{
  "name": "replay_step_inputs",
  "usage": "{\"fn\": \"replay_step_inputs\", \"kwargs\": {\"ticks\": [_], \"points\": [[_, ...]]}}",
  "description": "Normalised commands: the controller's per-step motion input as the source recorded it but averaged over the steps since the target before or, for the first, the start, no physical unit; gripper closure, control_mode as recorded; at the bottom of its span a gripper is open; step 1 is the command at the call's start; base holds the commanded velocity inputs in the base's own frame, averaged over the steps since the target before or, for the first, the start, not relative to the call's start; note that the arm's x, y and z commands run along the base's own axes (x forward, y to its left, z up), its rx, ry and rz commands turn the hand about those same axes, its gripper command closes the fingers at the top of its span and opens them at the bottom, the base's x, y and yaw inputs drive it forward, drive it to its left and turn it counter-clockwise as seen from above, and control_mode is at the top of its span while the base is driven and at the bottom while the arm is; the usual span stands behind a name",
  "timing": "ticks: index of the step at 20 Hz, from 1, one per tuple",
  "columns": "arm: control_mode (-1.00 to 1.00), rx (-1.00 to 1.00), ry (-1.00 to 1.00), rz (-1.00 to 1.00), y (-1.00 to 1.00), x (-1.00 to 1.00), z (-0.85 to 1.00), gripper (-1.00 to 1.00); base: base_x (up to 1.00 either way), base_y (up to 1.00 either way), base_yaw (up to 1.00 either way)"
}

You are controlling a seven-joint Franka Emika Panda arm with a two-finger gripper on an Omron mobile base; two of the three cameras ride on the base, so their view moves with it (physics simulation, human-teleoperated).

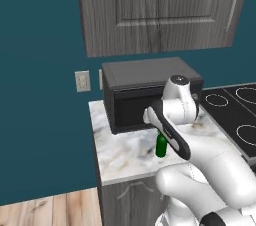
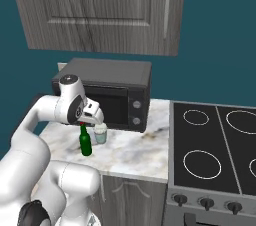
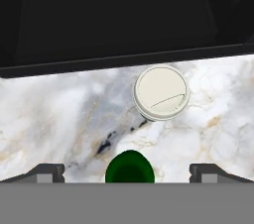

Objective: Move the drinks to the dining counter.

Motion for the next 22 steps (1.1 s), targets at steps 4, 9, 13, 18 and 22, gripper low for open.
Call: {"fn": "replay_step_inputs", "kwargs": {"ticks": [4,9,13,18,22], "points": [[-1.0,0.0,0.0,0.0,0.03,0.0,-0.12,-1.0,0.0,0.0,0.0],[-1.0,0.0,0.0,0.0,0.02,0.0,-0.12,-1.0,0.0,0.0,0.0],[-1.0,0.0,0.0,0.0,0.01,0.0,-0.17,-1.0,0.0,0.0,0.0],[-1.0,0.0,0.0,0.0,0.03,0.0,-0.25,1.0,0.0,0.0,0.0],[-1.0,0.0,0.0,0.0,0.0,0.03,-0.14,1.0,0.0,0.0,0.0]]}}
